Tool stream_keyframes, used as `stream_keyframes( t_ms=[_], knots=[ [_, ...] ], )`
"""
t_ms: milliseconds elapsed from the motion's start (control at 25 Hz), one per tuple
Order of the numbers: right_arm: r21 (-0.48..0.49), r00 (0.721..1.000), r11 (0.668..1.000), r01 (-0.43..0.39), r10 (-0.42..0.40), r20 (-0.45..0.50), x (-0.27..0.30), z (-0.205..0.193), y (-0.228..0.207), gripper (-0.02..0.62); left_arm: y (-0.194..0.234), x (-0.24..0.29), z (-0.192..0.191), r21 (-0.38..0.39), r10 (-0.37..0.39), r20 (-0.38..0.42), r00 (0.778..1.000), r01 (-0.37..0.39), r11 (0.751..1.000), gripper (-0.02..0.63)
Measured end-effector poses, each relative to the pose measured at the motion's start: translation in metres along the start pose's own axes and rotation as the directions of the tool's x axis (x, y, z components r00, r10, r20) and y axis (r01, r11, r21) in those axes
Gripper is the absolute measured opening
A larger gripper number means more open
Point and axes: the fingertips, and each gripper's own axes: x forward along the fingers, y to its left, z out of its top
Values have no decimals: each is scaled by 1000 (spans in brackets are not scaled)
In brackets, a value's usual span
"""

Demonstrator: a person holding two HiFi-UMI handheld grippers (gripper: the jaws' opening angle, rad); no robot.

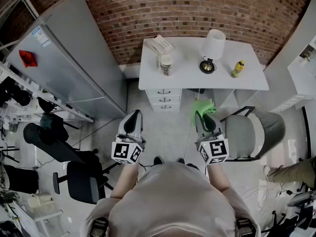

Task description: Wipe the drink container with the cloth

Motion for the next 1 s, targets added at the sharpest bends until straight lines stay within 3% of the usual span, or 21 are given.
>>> stream_keyframes(
  t_ms=[1000],
  knots=[
    [-21, 996, 996, -85, 85, 14, 3, -3, -43, 34, -36, 28, -17, 11, 36, -19, 999, -36, 999, 11]
  ],
)
